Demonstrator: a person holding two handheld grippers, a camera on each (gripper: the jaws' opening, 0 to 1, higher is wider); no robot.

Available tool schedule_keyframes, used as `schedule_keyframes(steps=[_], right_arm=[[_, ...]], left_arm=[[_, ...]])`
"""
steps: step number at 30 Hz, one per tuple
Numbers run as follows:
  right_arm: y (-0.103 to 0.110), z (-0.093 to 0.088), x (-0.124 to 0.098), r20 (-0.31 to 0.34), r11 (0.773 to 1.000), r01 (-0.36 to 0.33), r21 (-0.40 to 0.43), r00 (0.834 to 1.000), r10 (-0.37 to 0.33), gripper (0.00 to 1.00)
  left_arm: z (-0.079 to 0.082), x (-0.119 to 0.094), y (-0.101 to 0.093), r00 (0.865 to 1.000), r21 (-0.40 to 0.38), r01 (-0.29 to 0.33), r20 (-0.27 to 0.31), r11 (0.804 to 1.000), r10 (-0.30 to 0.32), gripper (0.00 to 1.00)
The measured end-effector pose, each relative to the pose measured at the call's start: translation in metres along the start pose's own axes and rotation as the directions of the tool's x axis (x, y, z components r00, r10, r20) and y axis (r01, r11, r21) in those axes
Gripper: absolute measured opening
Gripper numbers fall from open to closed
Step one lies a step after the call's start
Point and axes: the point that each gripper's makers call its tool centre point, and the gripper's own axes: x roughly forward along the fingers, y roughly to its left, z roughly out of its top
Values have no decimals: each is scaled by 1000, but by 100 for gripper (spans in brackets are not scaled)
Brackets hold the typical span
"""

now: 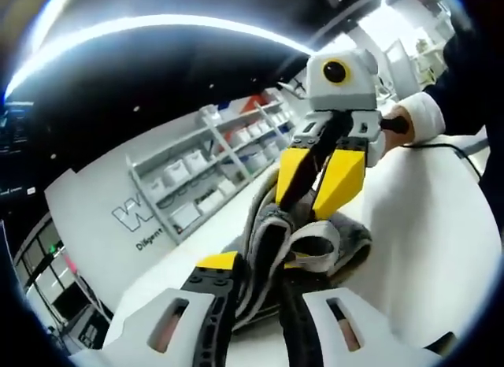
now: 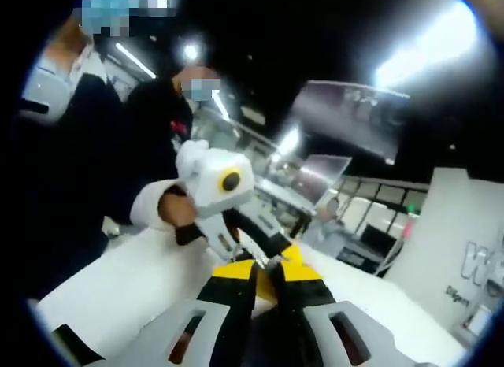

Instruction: Open the folded towel by lifting each exposed corner and separating the folded layers until the towel lies flat within the target outline without major curled edges

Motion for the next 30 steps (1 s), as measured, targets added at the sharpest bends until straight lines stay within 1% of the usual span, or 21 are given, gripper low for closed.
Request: schedule_keyframes(steps=[2, 7, 11, 20, 23, 26, 28, 30], right_arm=[[0, 0, 0, -2, 1000, 0, -9, 1000, 0, 7], [0, -2, -1, -13, 999, 8, -34, 1000, -8, 9], [0, -4, 0, -27, 998, 17, -67, 999, -19, 10], [-2, 0, -2, -21, 995, 38, -91, 999, -40, 12], [-6, 2, -4, -12, 993, 57, -108, 998, -59, 15], [-8, 4, -5, -5, 992, 69, -106, 998, -70, 21], [-13, 4, -6, -4, 988, 90, -124, 996, -91, 23], [-15, 5, -7, 4, 986, 104, -129, 995, -105, 28]], left_arm=[[-1, 0, 0, 1000, -22, 3, 0, 1000, -3, 16], [0, 0, -3, 1000, -3, -6, -6, 1000, 6, 15], [0, -1, -1, 1000, 16, -20, -9, 1000, 20, 15], [2, -3, 3, 999, 33, -49, -12, 998, 49, 15], [1, -4, 6, 998, 32, -64, -15, 997, 64, 15], [2, -6, 9, 997, 16, -79, -9, 997, 79, 15], [1, -6, 11, 996, 13, -86, -12, 996, 86, 15], [0, -6, 12, 996, 13, -89, -14, 996, 89, 15]])
